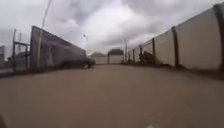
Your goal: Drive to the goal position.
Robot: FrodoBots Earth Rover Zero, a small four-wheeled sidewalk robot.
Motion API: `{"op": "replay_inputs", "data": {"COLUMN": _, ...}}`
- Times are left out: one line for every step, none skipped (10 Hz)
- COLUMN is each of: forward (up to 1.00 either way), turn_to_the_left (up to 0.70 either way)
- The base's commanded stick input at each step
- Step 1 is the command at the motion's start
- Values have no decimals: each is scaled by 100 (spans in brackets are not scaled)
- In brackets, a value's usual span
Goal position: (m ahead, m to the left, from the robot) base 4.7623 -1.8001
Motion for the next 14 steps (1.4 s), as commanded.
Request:
{"op": "replay_inputs", "data": {"forward": 85, "turn_to_the_left": 1}}
{"op": "replay_inputs", "data": {"forward": 85, "turn_to_the_left": 1}}
{"op": "replay_inputs", "data": {"forward": 85, "turn_to_the_left": 1}}
{"op": "replay_inputs", "data": {"forward": 85, "turn_to_the_left": 1}}
{"op": "replay_inputs", "data": {"forward": 85, "turn_to_the_left": 1}}
{"op": "replay_inputs", "data": {"forward": 85, "turn_to_the_left": 1}}
{"op": "replay_inputs", "data": {"forward": 85, "turn_to_the_left": 1}}
{"op": "replay_inputs", "data": {"forward": 85, "turn_to_the_left": 1}}
{"op": "replay_inputs", "data": {"forward": 85, "turn_to_the_left": 1}}
{"op": "replay_inputs", "data": {"forward": 85, "turn_to_the_left": 1}}
{"op": "replay_inputs", "data": {"forward": 85, "turn_to_the_left": 1}}
{"op": "replay_inputs", "data": {"forward": 85, "turn_to_the_left": 1}}
{"op": "replay_inputs", "data": {"forward": 85, "turn_to_the_left": 1}}
{"op": "replay_inputs", "data": {"forward": 85, "turn_to_the_left": 1}}
